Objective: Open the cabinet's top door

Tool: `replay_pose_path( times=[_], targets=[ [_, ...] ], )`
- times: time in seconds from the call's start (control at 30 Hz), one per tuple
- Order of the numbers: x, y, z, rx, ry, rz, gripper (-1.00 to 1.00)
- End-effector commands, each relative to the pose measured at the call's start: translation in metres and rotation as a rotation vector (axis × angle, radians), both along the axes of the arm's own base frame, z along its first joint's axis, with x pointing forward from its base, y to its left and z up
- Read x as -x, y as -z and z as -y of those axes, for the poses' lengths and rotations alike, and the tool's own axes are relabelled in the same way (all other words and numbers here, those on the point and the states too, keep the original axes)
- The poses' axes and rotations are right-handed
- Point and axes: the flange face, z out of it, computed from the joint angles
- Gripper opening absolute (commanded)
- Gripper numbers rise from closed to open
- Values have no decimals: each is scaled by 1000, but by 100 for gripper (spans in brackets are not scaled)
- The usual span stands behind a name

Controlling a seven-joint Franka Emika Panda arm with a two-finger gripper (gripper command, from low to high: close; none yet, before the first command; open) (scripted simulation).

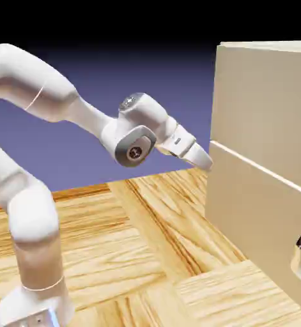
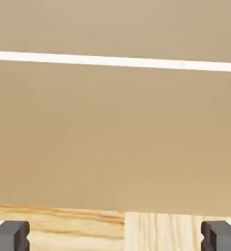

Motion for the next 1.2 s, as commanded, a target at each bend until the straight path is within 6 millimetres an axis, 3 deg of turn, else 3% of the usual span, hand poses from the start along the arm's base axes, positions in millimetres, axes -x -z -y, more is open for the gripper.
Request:
replay_pose_path(
  times=[0.0,0.33,0.63,0.9,1.17],
  targets=[
    [-1,-10,-2,1,-7,23,0],
    [-2,-101,-11,3,-65,249,0],
    [7,-164,3,-11,-92,435,0],
    [13,-199,32,-32,-97,576,0],
    [10,-212,73,-54,-86,686,0]
  ],
)
